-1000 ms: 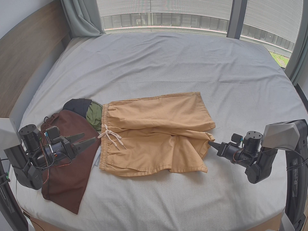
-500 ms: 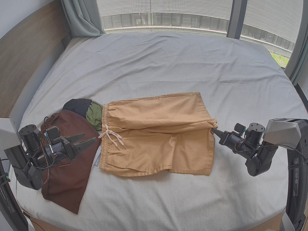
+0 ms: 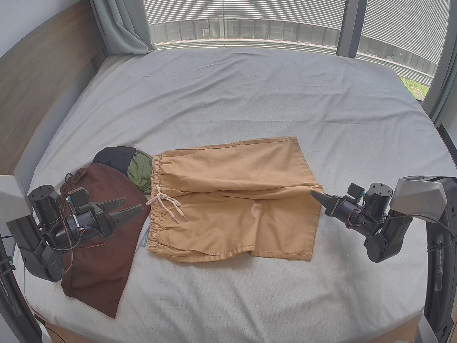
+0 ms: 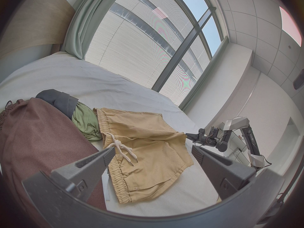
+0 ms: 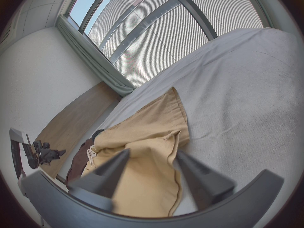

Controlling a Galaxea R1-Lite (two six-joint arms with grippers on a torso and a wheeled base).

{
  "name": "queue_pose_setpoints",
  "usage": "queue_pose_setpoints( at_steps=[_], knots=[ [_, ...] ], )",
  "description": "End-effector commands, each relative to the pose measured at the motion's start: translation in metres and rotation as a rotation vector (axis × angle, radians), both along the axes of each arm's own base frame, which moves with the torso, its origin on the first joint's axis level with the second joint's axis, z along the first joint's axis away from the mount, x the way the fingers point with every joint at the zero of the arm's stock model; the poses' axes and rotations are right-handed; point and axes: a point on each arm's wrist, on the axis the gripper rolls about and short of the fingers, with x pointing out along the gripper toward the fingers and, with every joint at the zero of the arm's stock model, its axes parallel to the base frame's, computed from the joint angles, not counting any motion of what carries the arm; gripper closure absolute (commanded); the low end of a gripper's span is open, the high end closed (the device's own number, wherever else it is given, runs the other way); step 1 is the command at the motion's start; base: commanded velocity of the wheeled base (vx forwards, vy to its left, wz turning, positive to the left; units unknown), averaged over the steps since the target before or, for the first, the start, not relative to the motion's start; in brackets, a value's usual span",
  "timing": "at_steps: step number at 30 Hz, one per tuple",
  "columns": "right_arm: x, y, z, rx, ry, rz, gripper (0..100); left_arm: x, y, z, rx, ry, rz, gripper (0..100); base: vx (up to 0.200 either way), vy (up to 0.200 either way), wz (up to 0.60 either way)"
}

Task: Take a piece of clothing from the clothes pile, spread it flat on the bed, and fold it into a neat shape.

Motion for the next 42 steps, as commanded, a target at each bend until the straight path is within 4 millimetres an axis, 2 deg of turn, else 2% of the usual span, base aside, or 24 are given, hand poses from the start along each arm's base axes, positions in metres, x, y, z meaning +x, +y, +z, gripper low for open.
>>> queue_pose_setpoints(
  at_steps=[1, 4, 6, 14, 18, 38, 42],
  knots=[
    [-0.016, -0.001, -0.006, -0.056, 0.032, 0.019, 0, 0.000, 0.000, -0.001, -0.001, 0.003, 0.001, 0, 0.000, 0.000, 0.00],
    [-0.025, -0.003, -0.006, -0.098, 0.033, 0.046, 0, 0.000, 0.000, -0.001, -0.001, 0.003, 0.000, 0, 0.000, 0.000, 0.00],
    [-0.039, -0.003, -0.010, -0.129, 0.060, 0.094, 0, 0.000, 0.000, -0.001, -0.001, 0.004, 0.000, 0, 0.000, 0.000, 0.00],
    [-0.065, -0.003, -0.020, -0.143, 0.164, 0.117, 0, 0.000, 0.000, -0.001, -0.001, 0.003, 0.000, 0, 0.000, 0.000, 0.00],
    [-0.078, 0.005, -0.026, -0.145, 0.215, 0.149, 0, 0.000, 0.000, -0.001, -0.001, 0.004, 0.000, 0, 0.000, 0.000, 0.00],
    [-0.101, 0.019, -0.038, -0.163, 0.307, 0.212, 0, 0.000, 0.000, -0.001, -0.001, 0.004, 0.000, 0, 0.000, 0.000, 0.00],
    [-0.101, 0.024, -0.048, -0.164, 0.333, 0.229, 0, 0.001, 0.000, -0.001, -0.001, 0.003, 0.000, 0, 0.000, 0.000, 0.00]
  ],
)
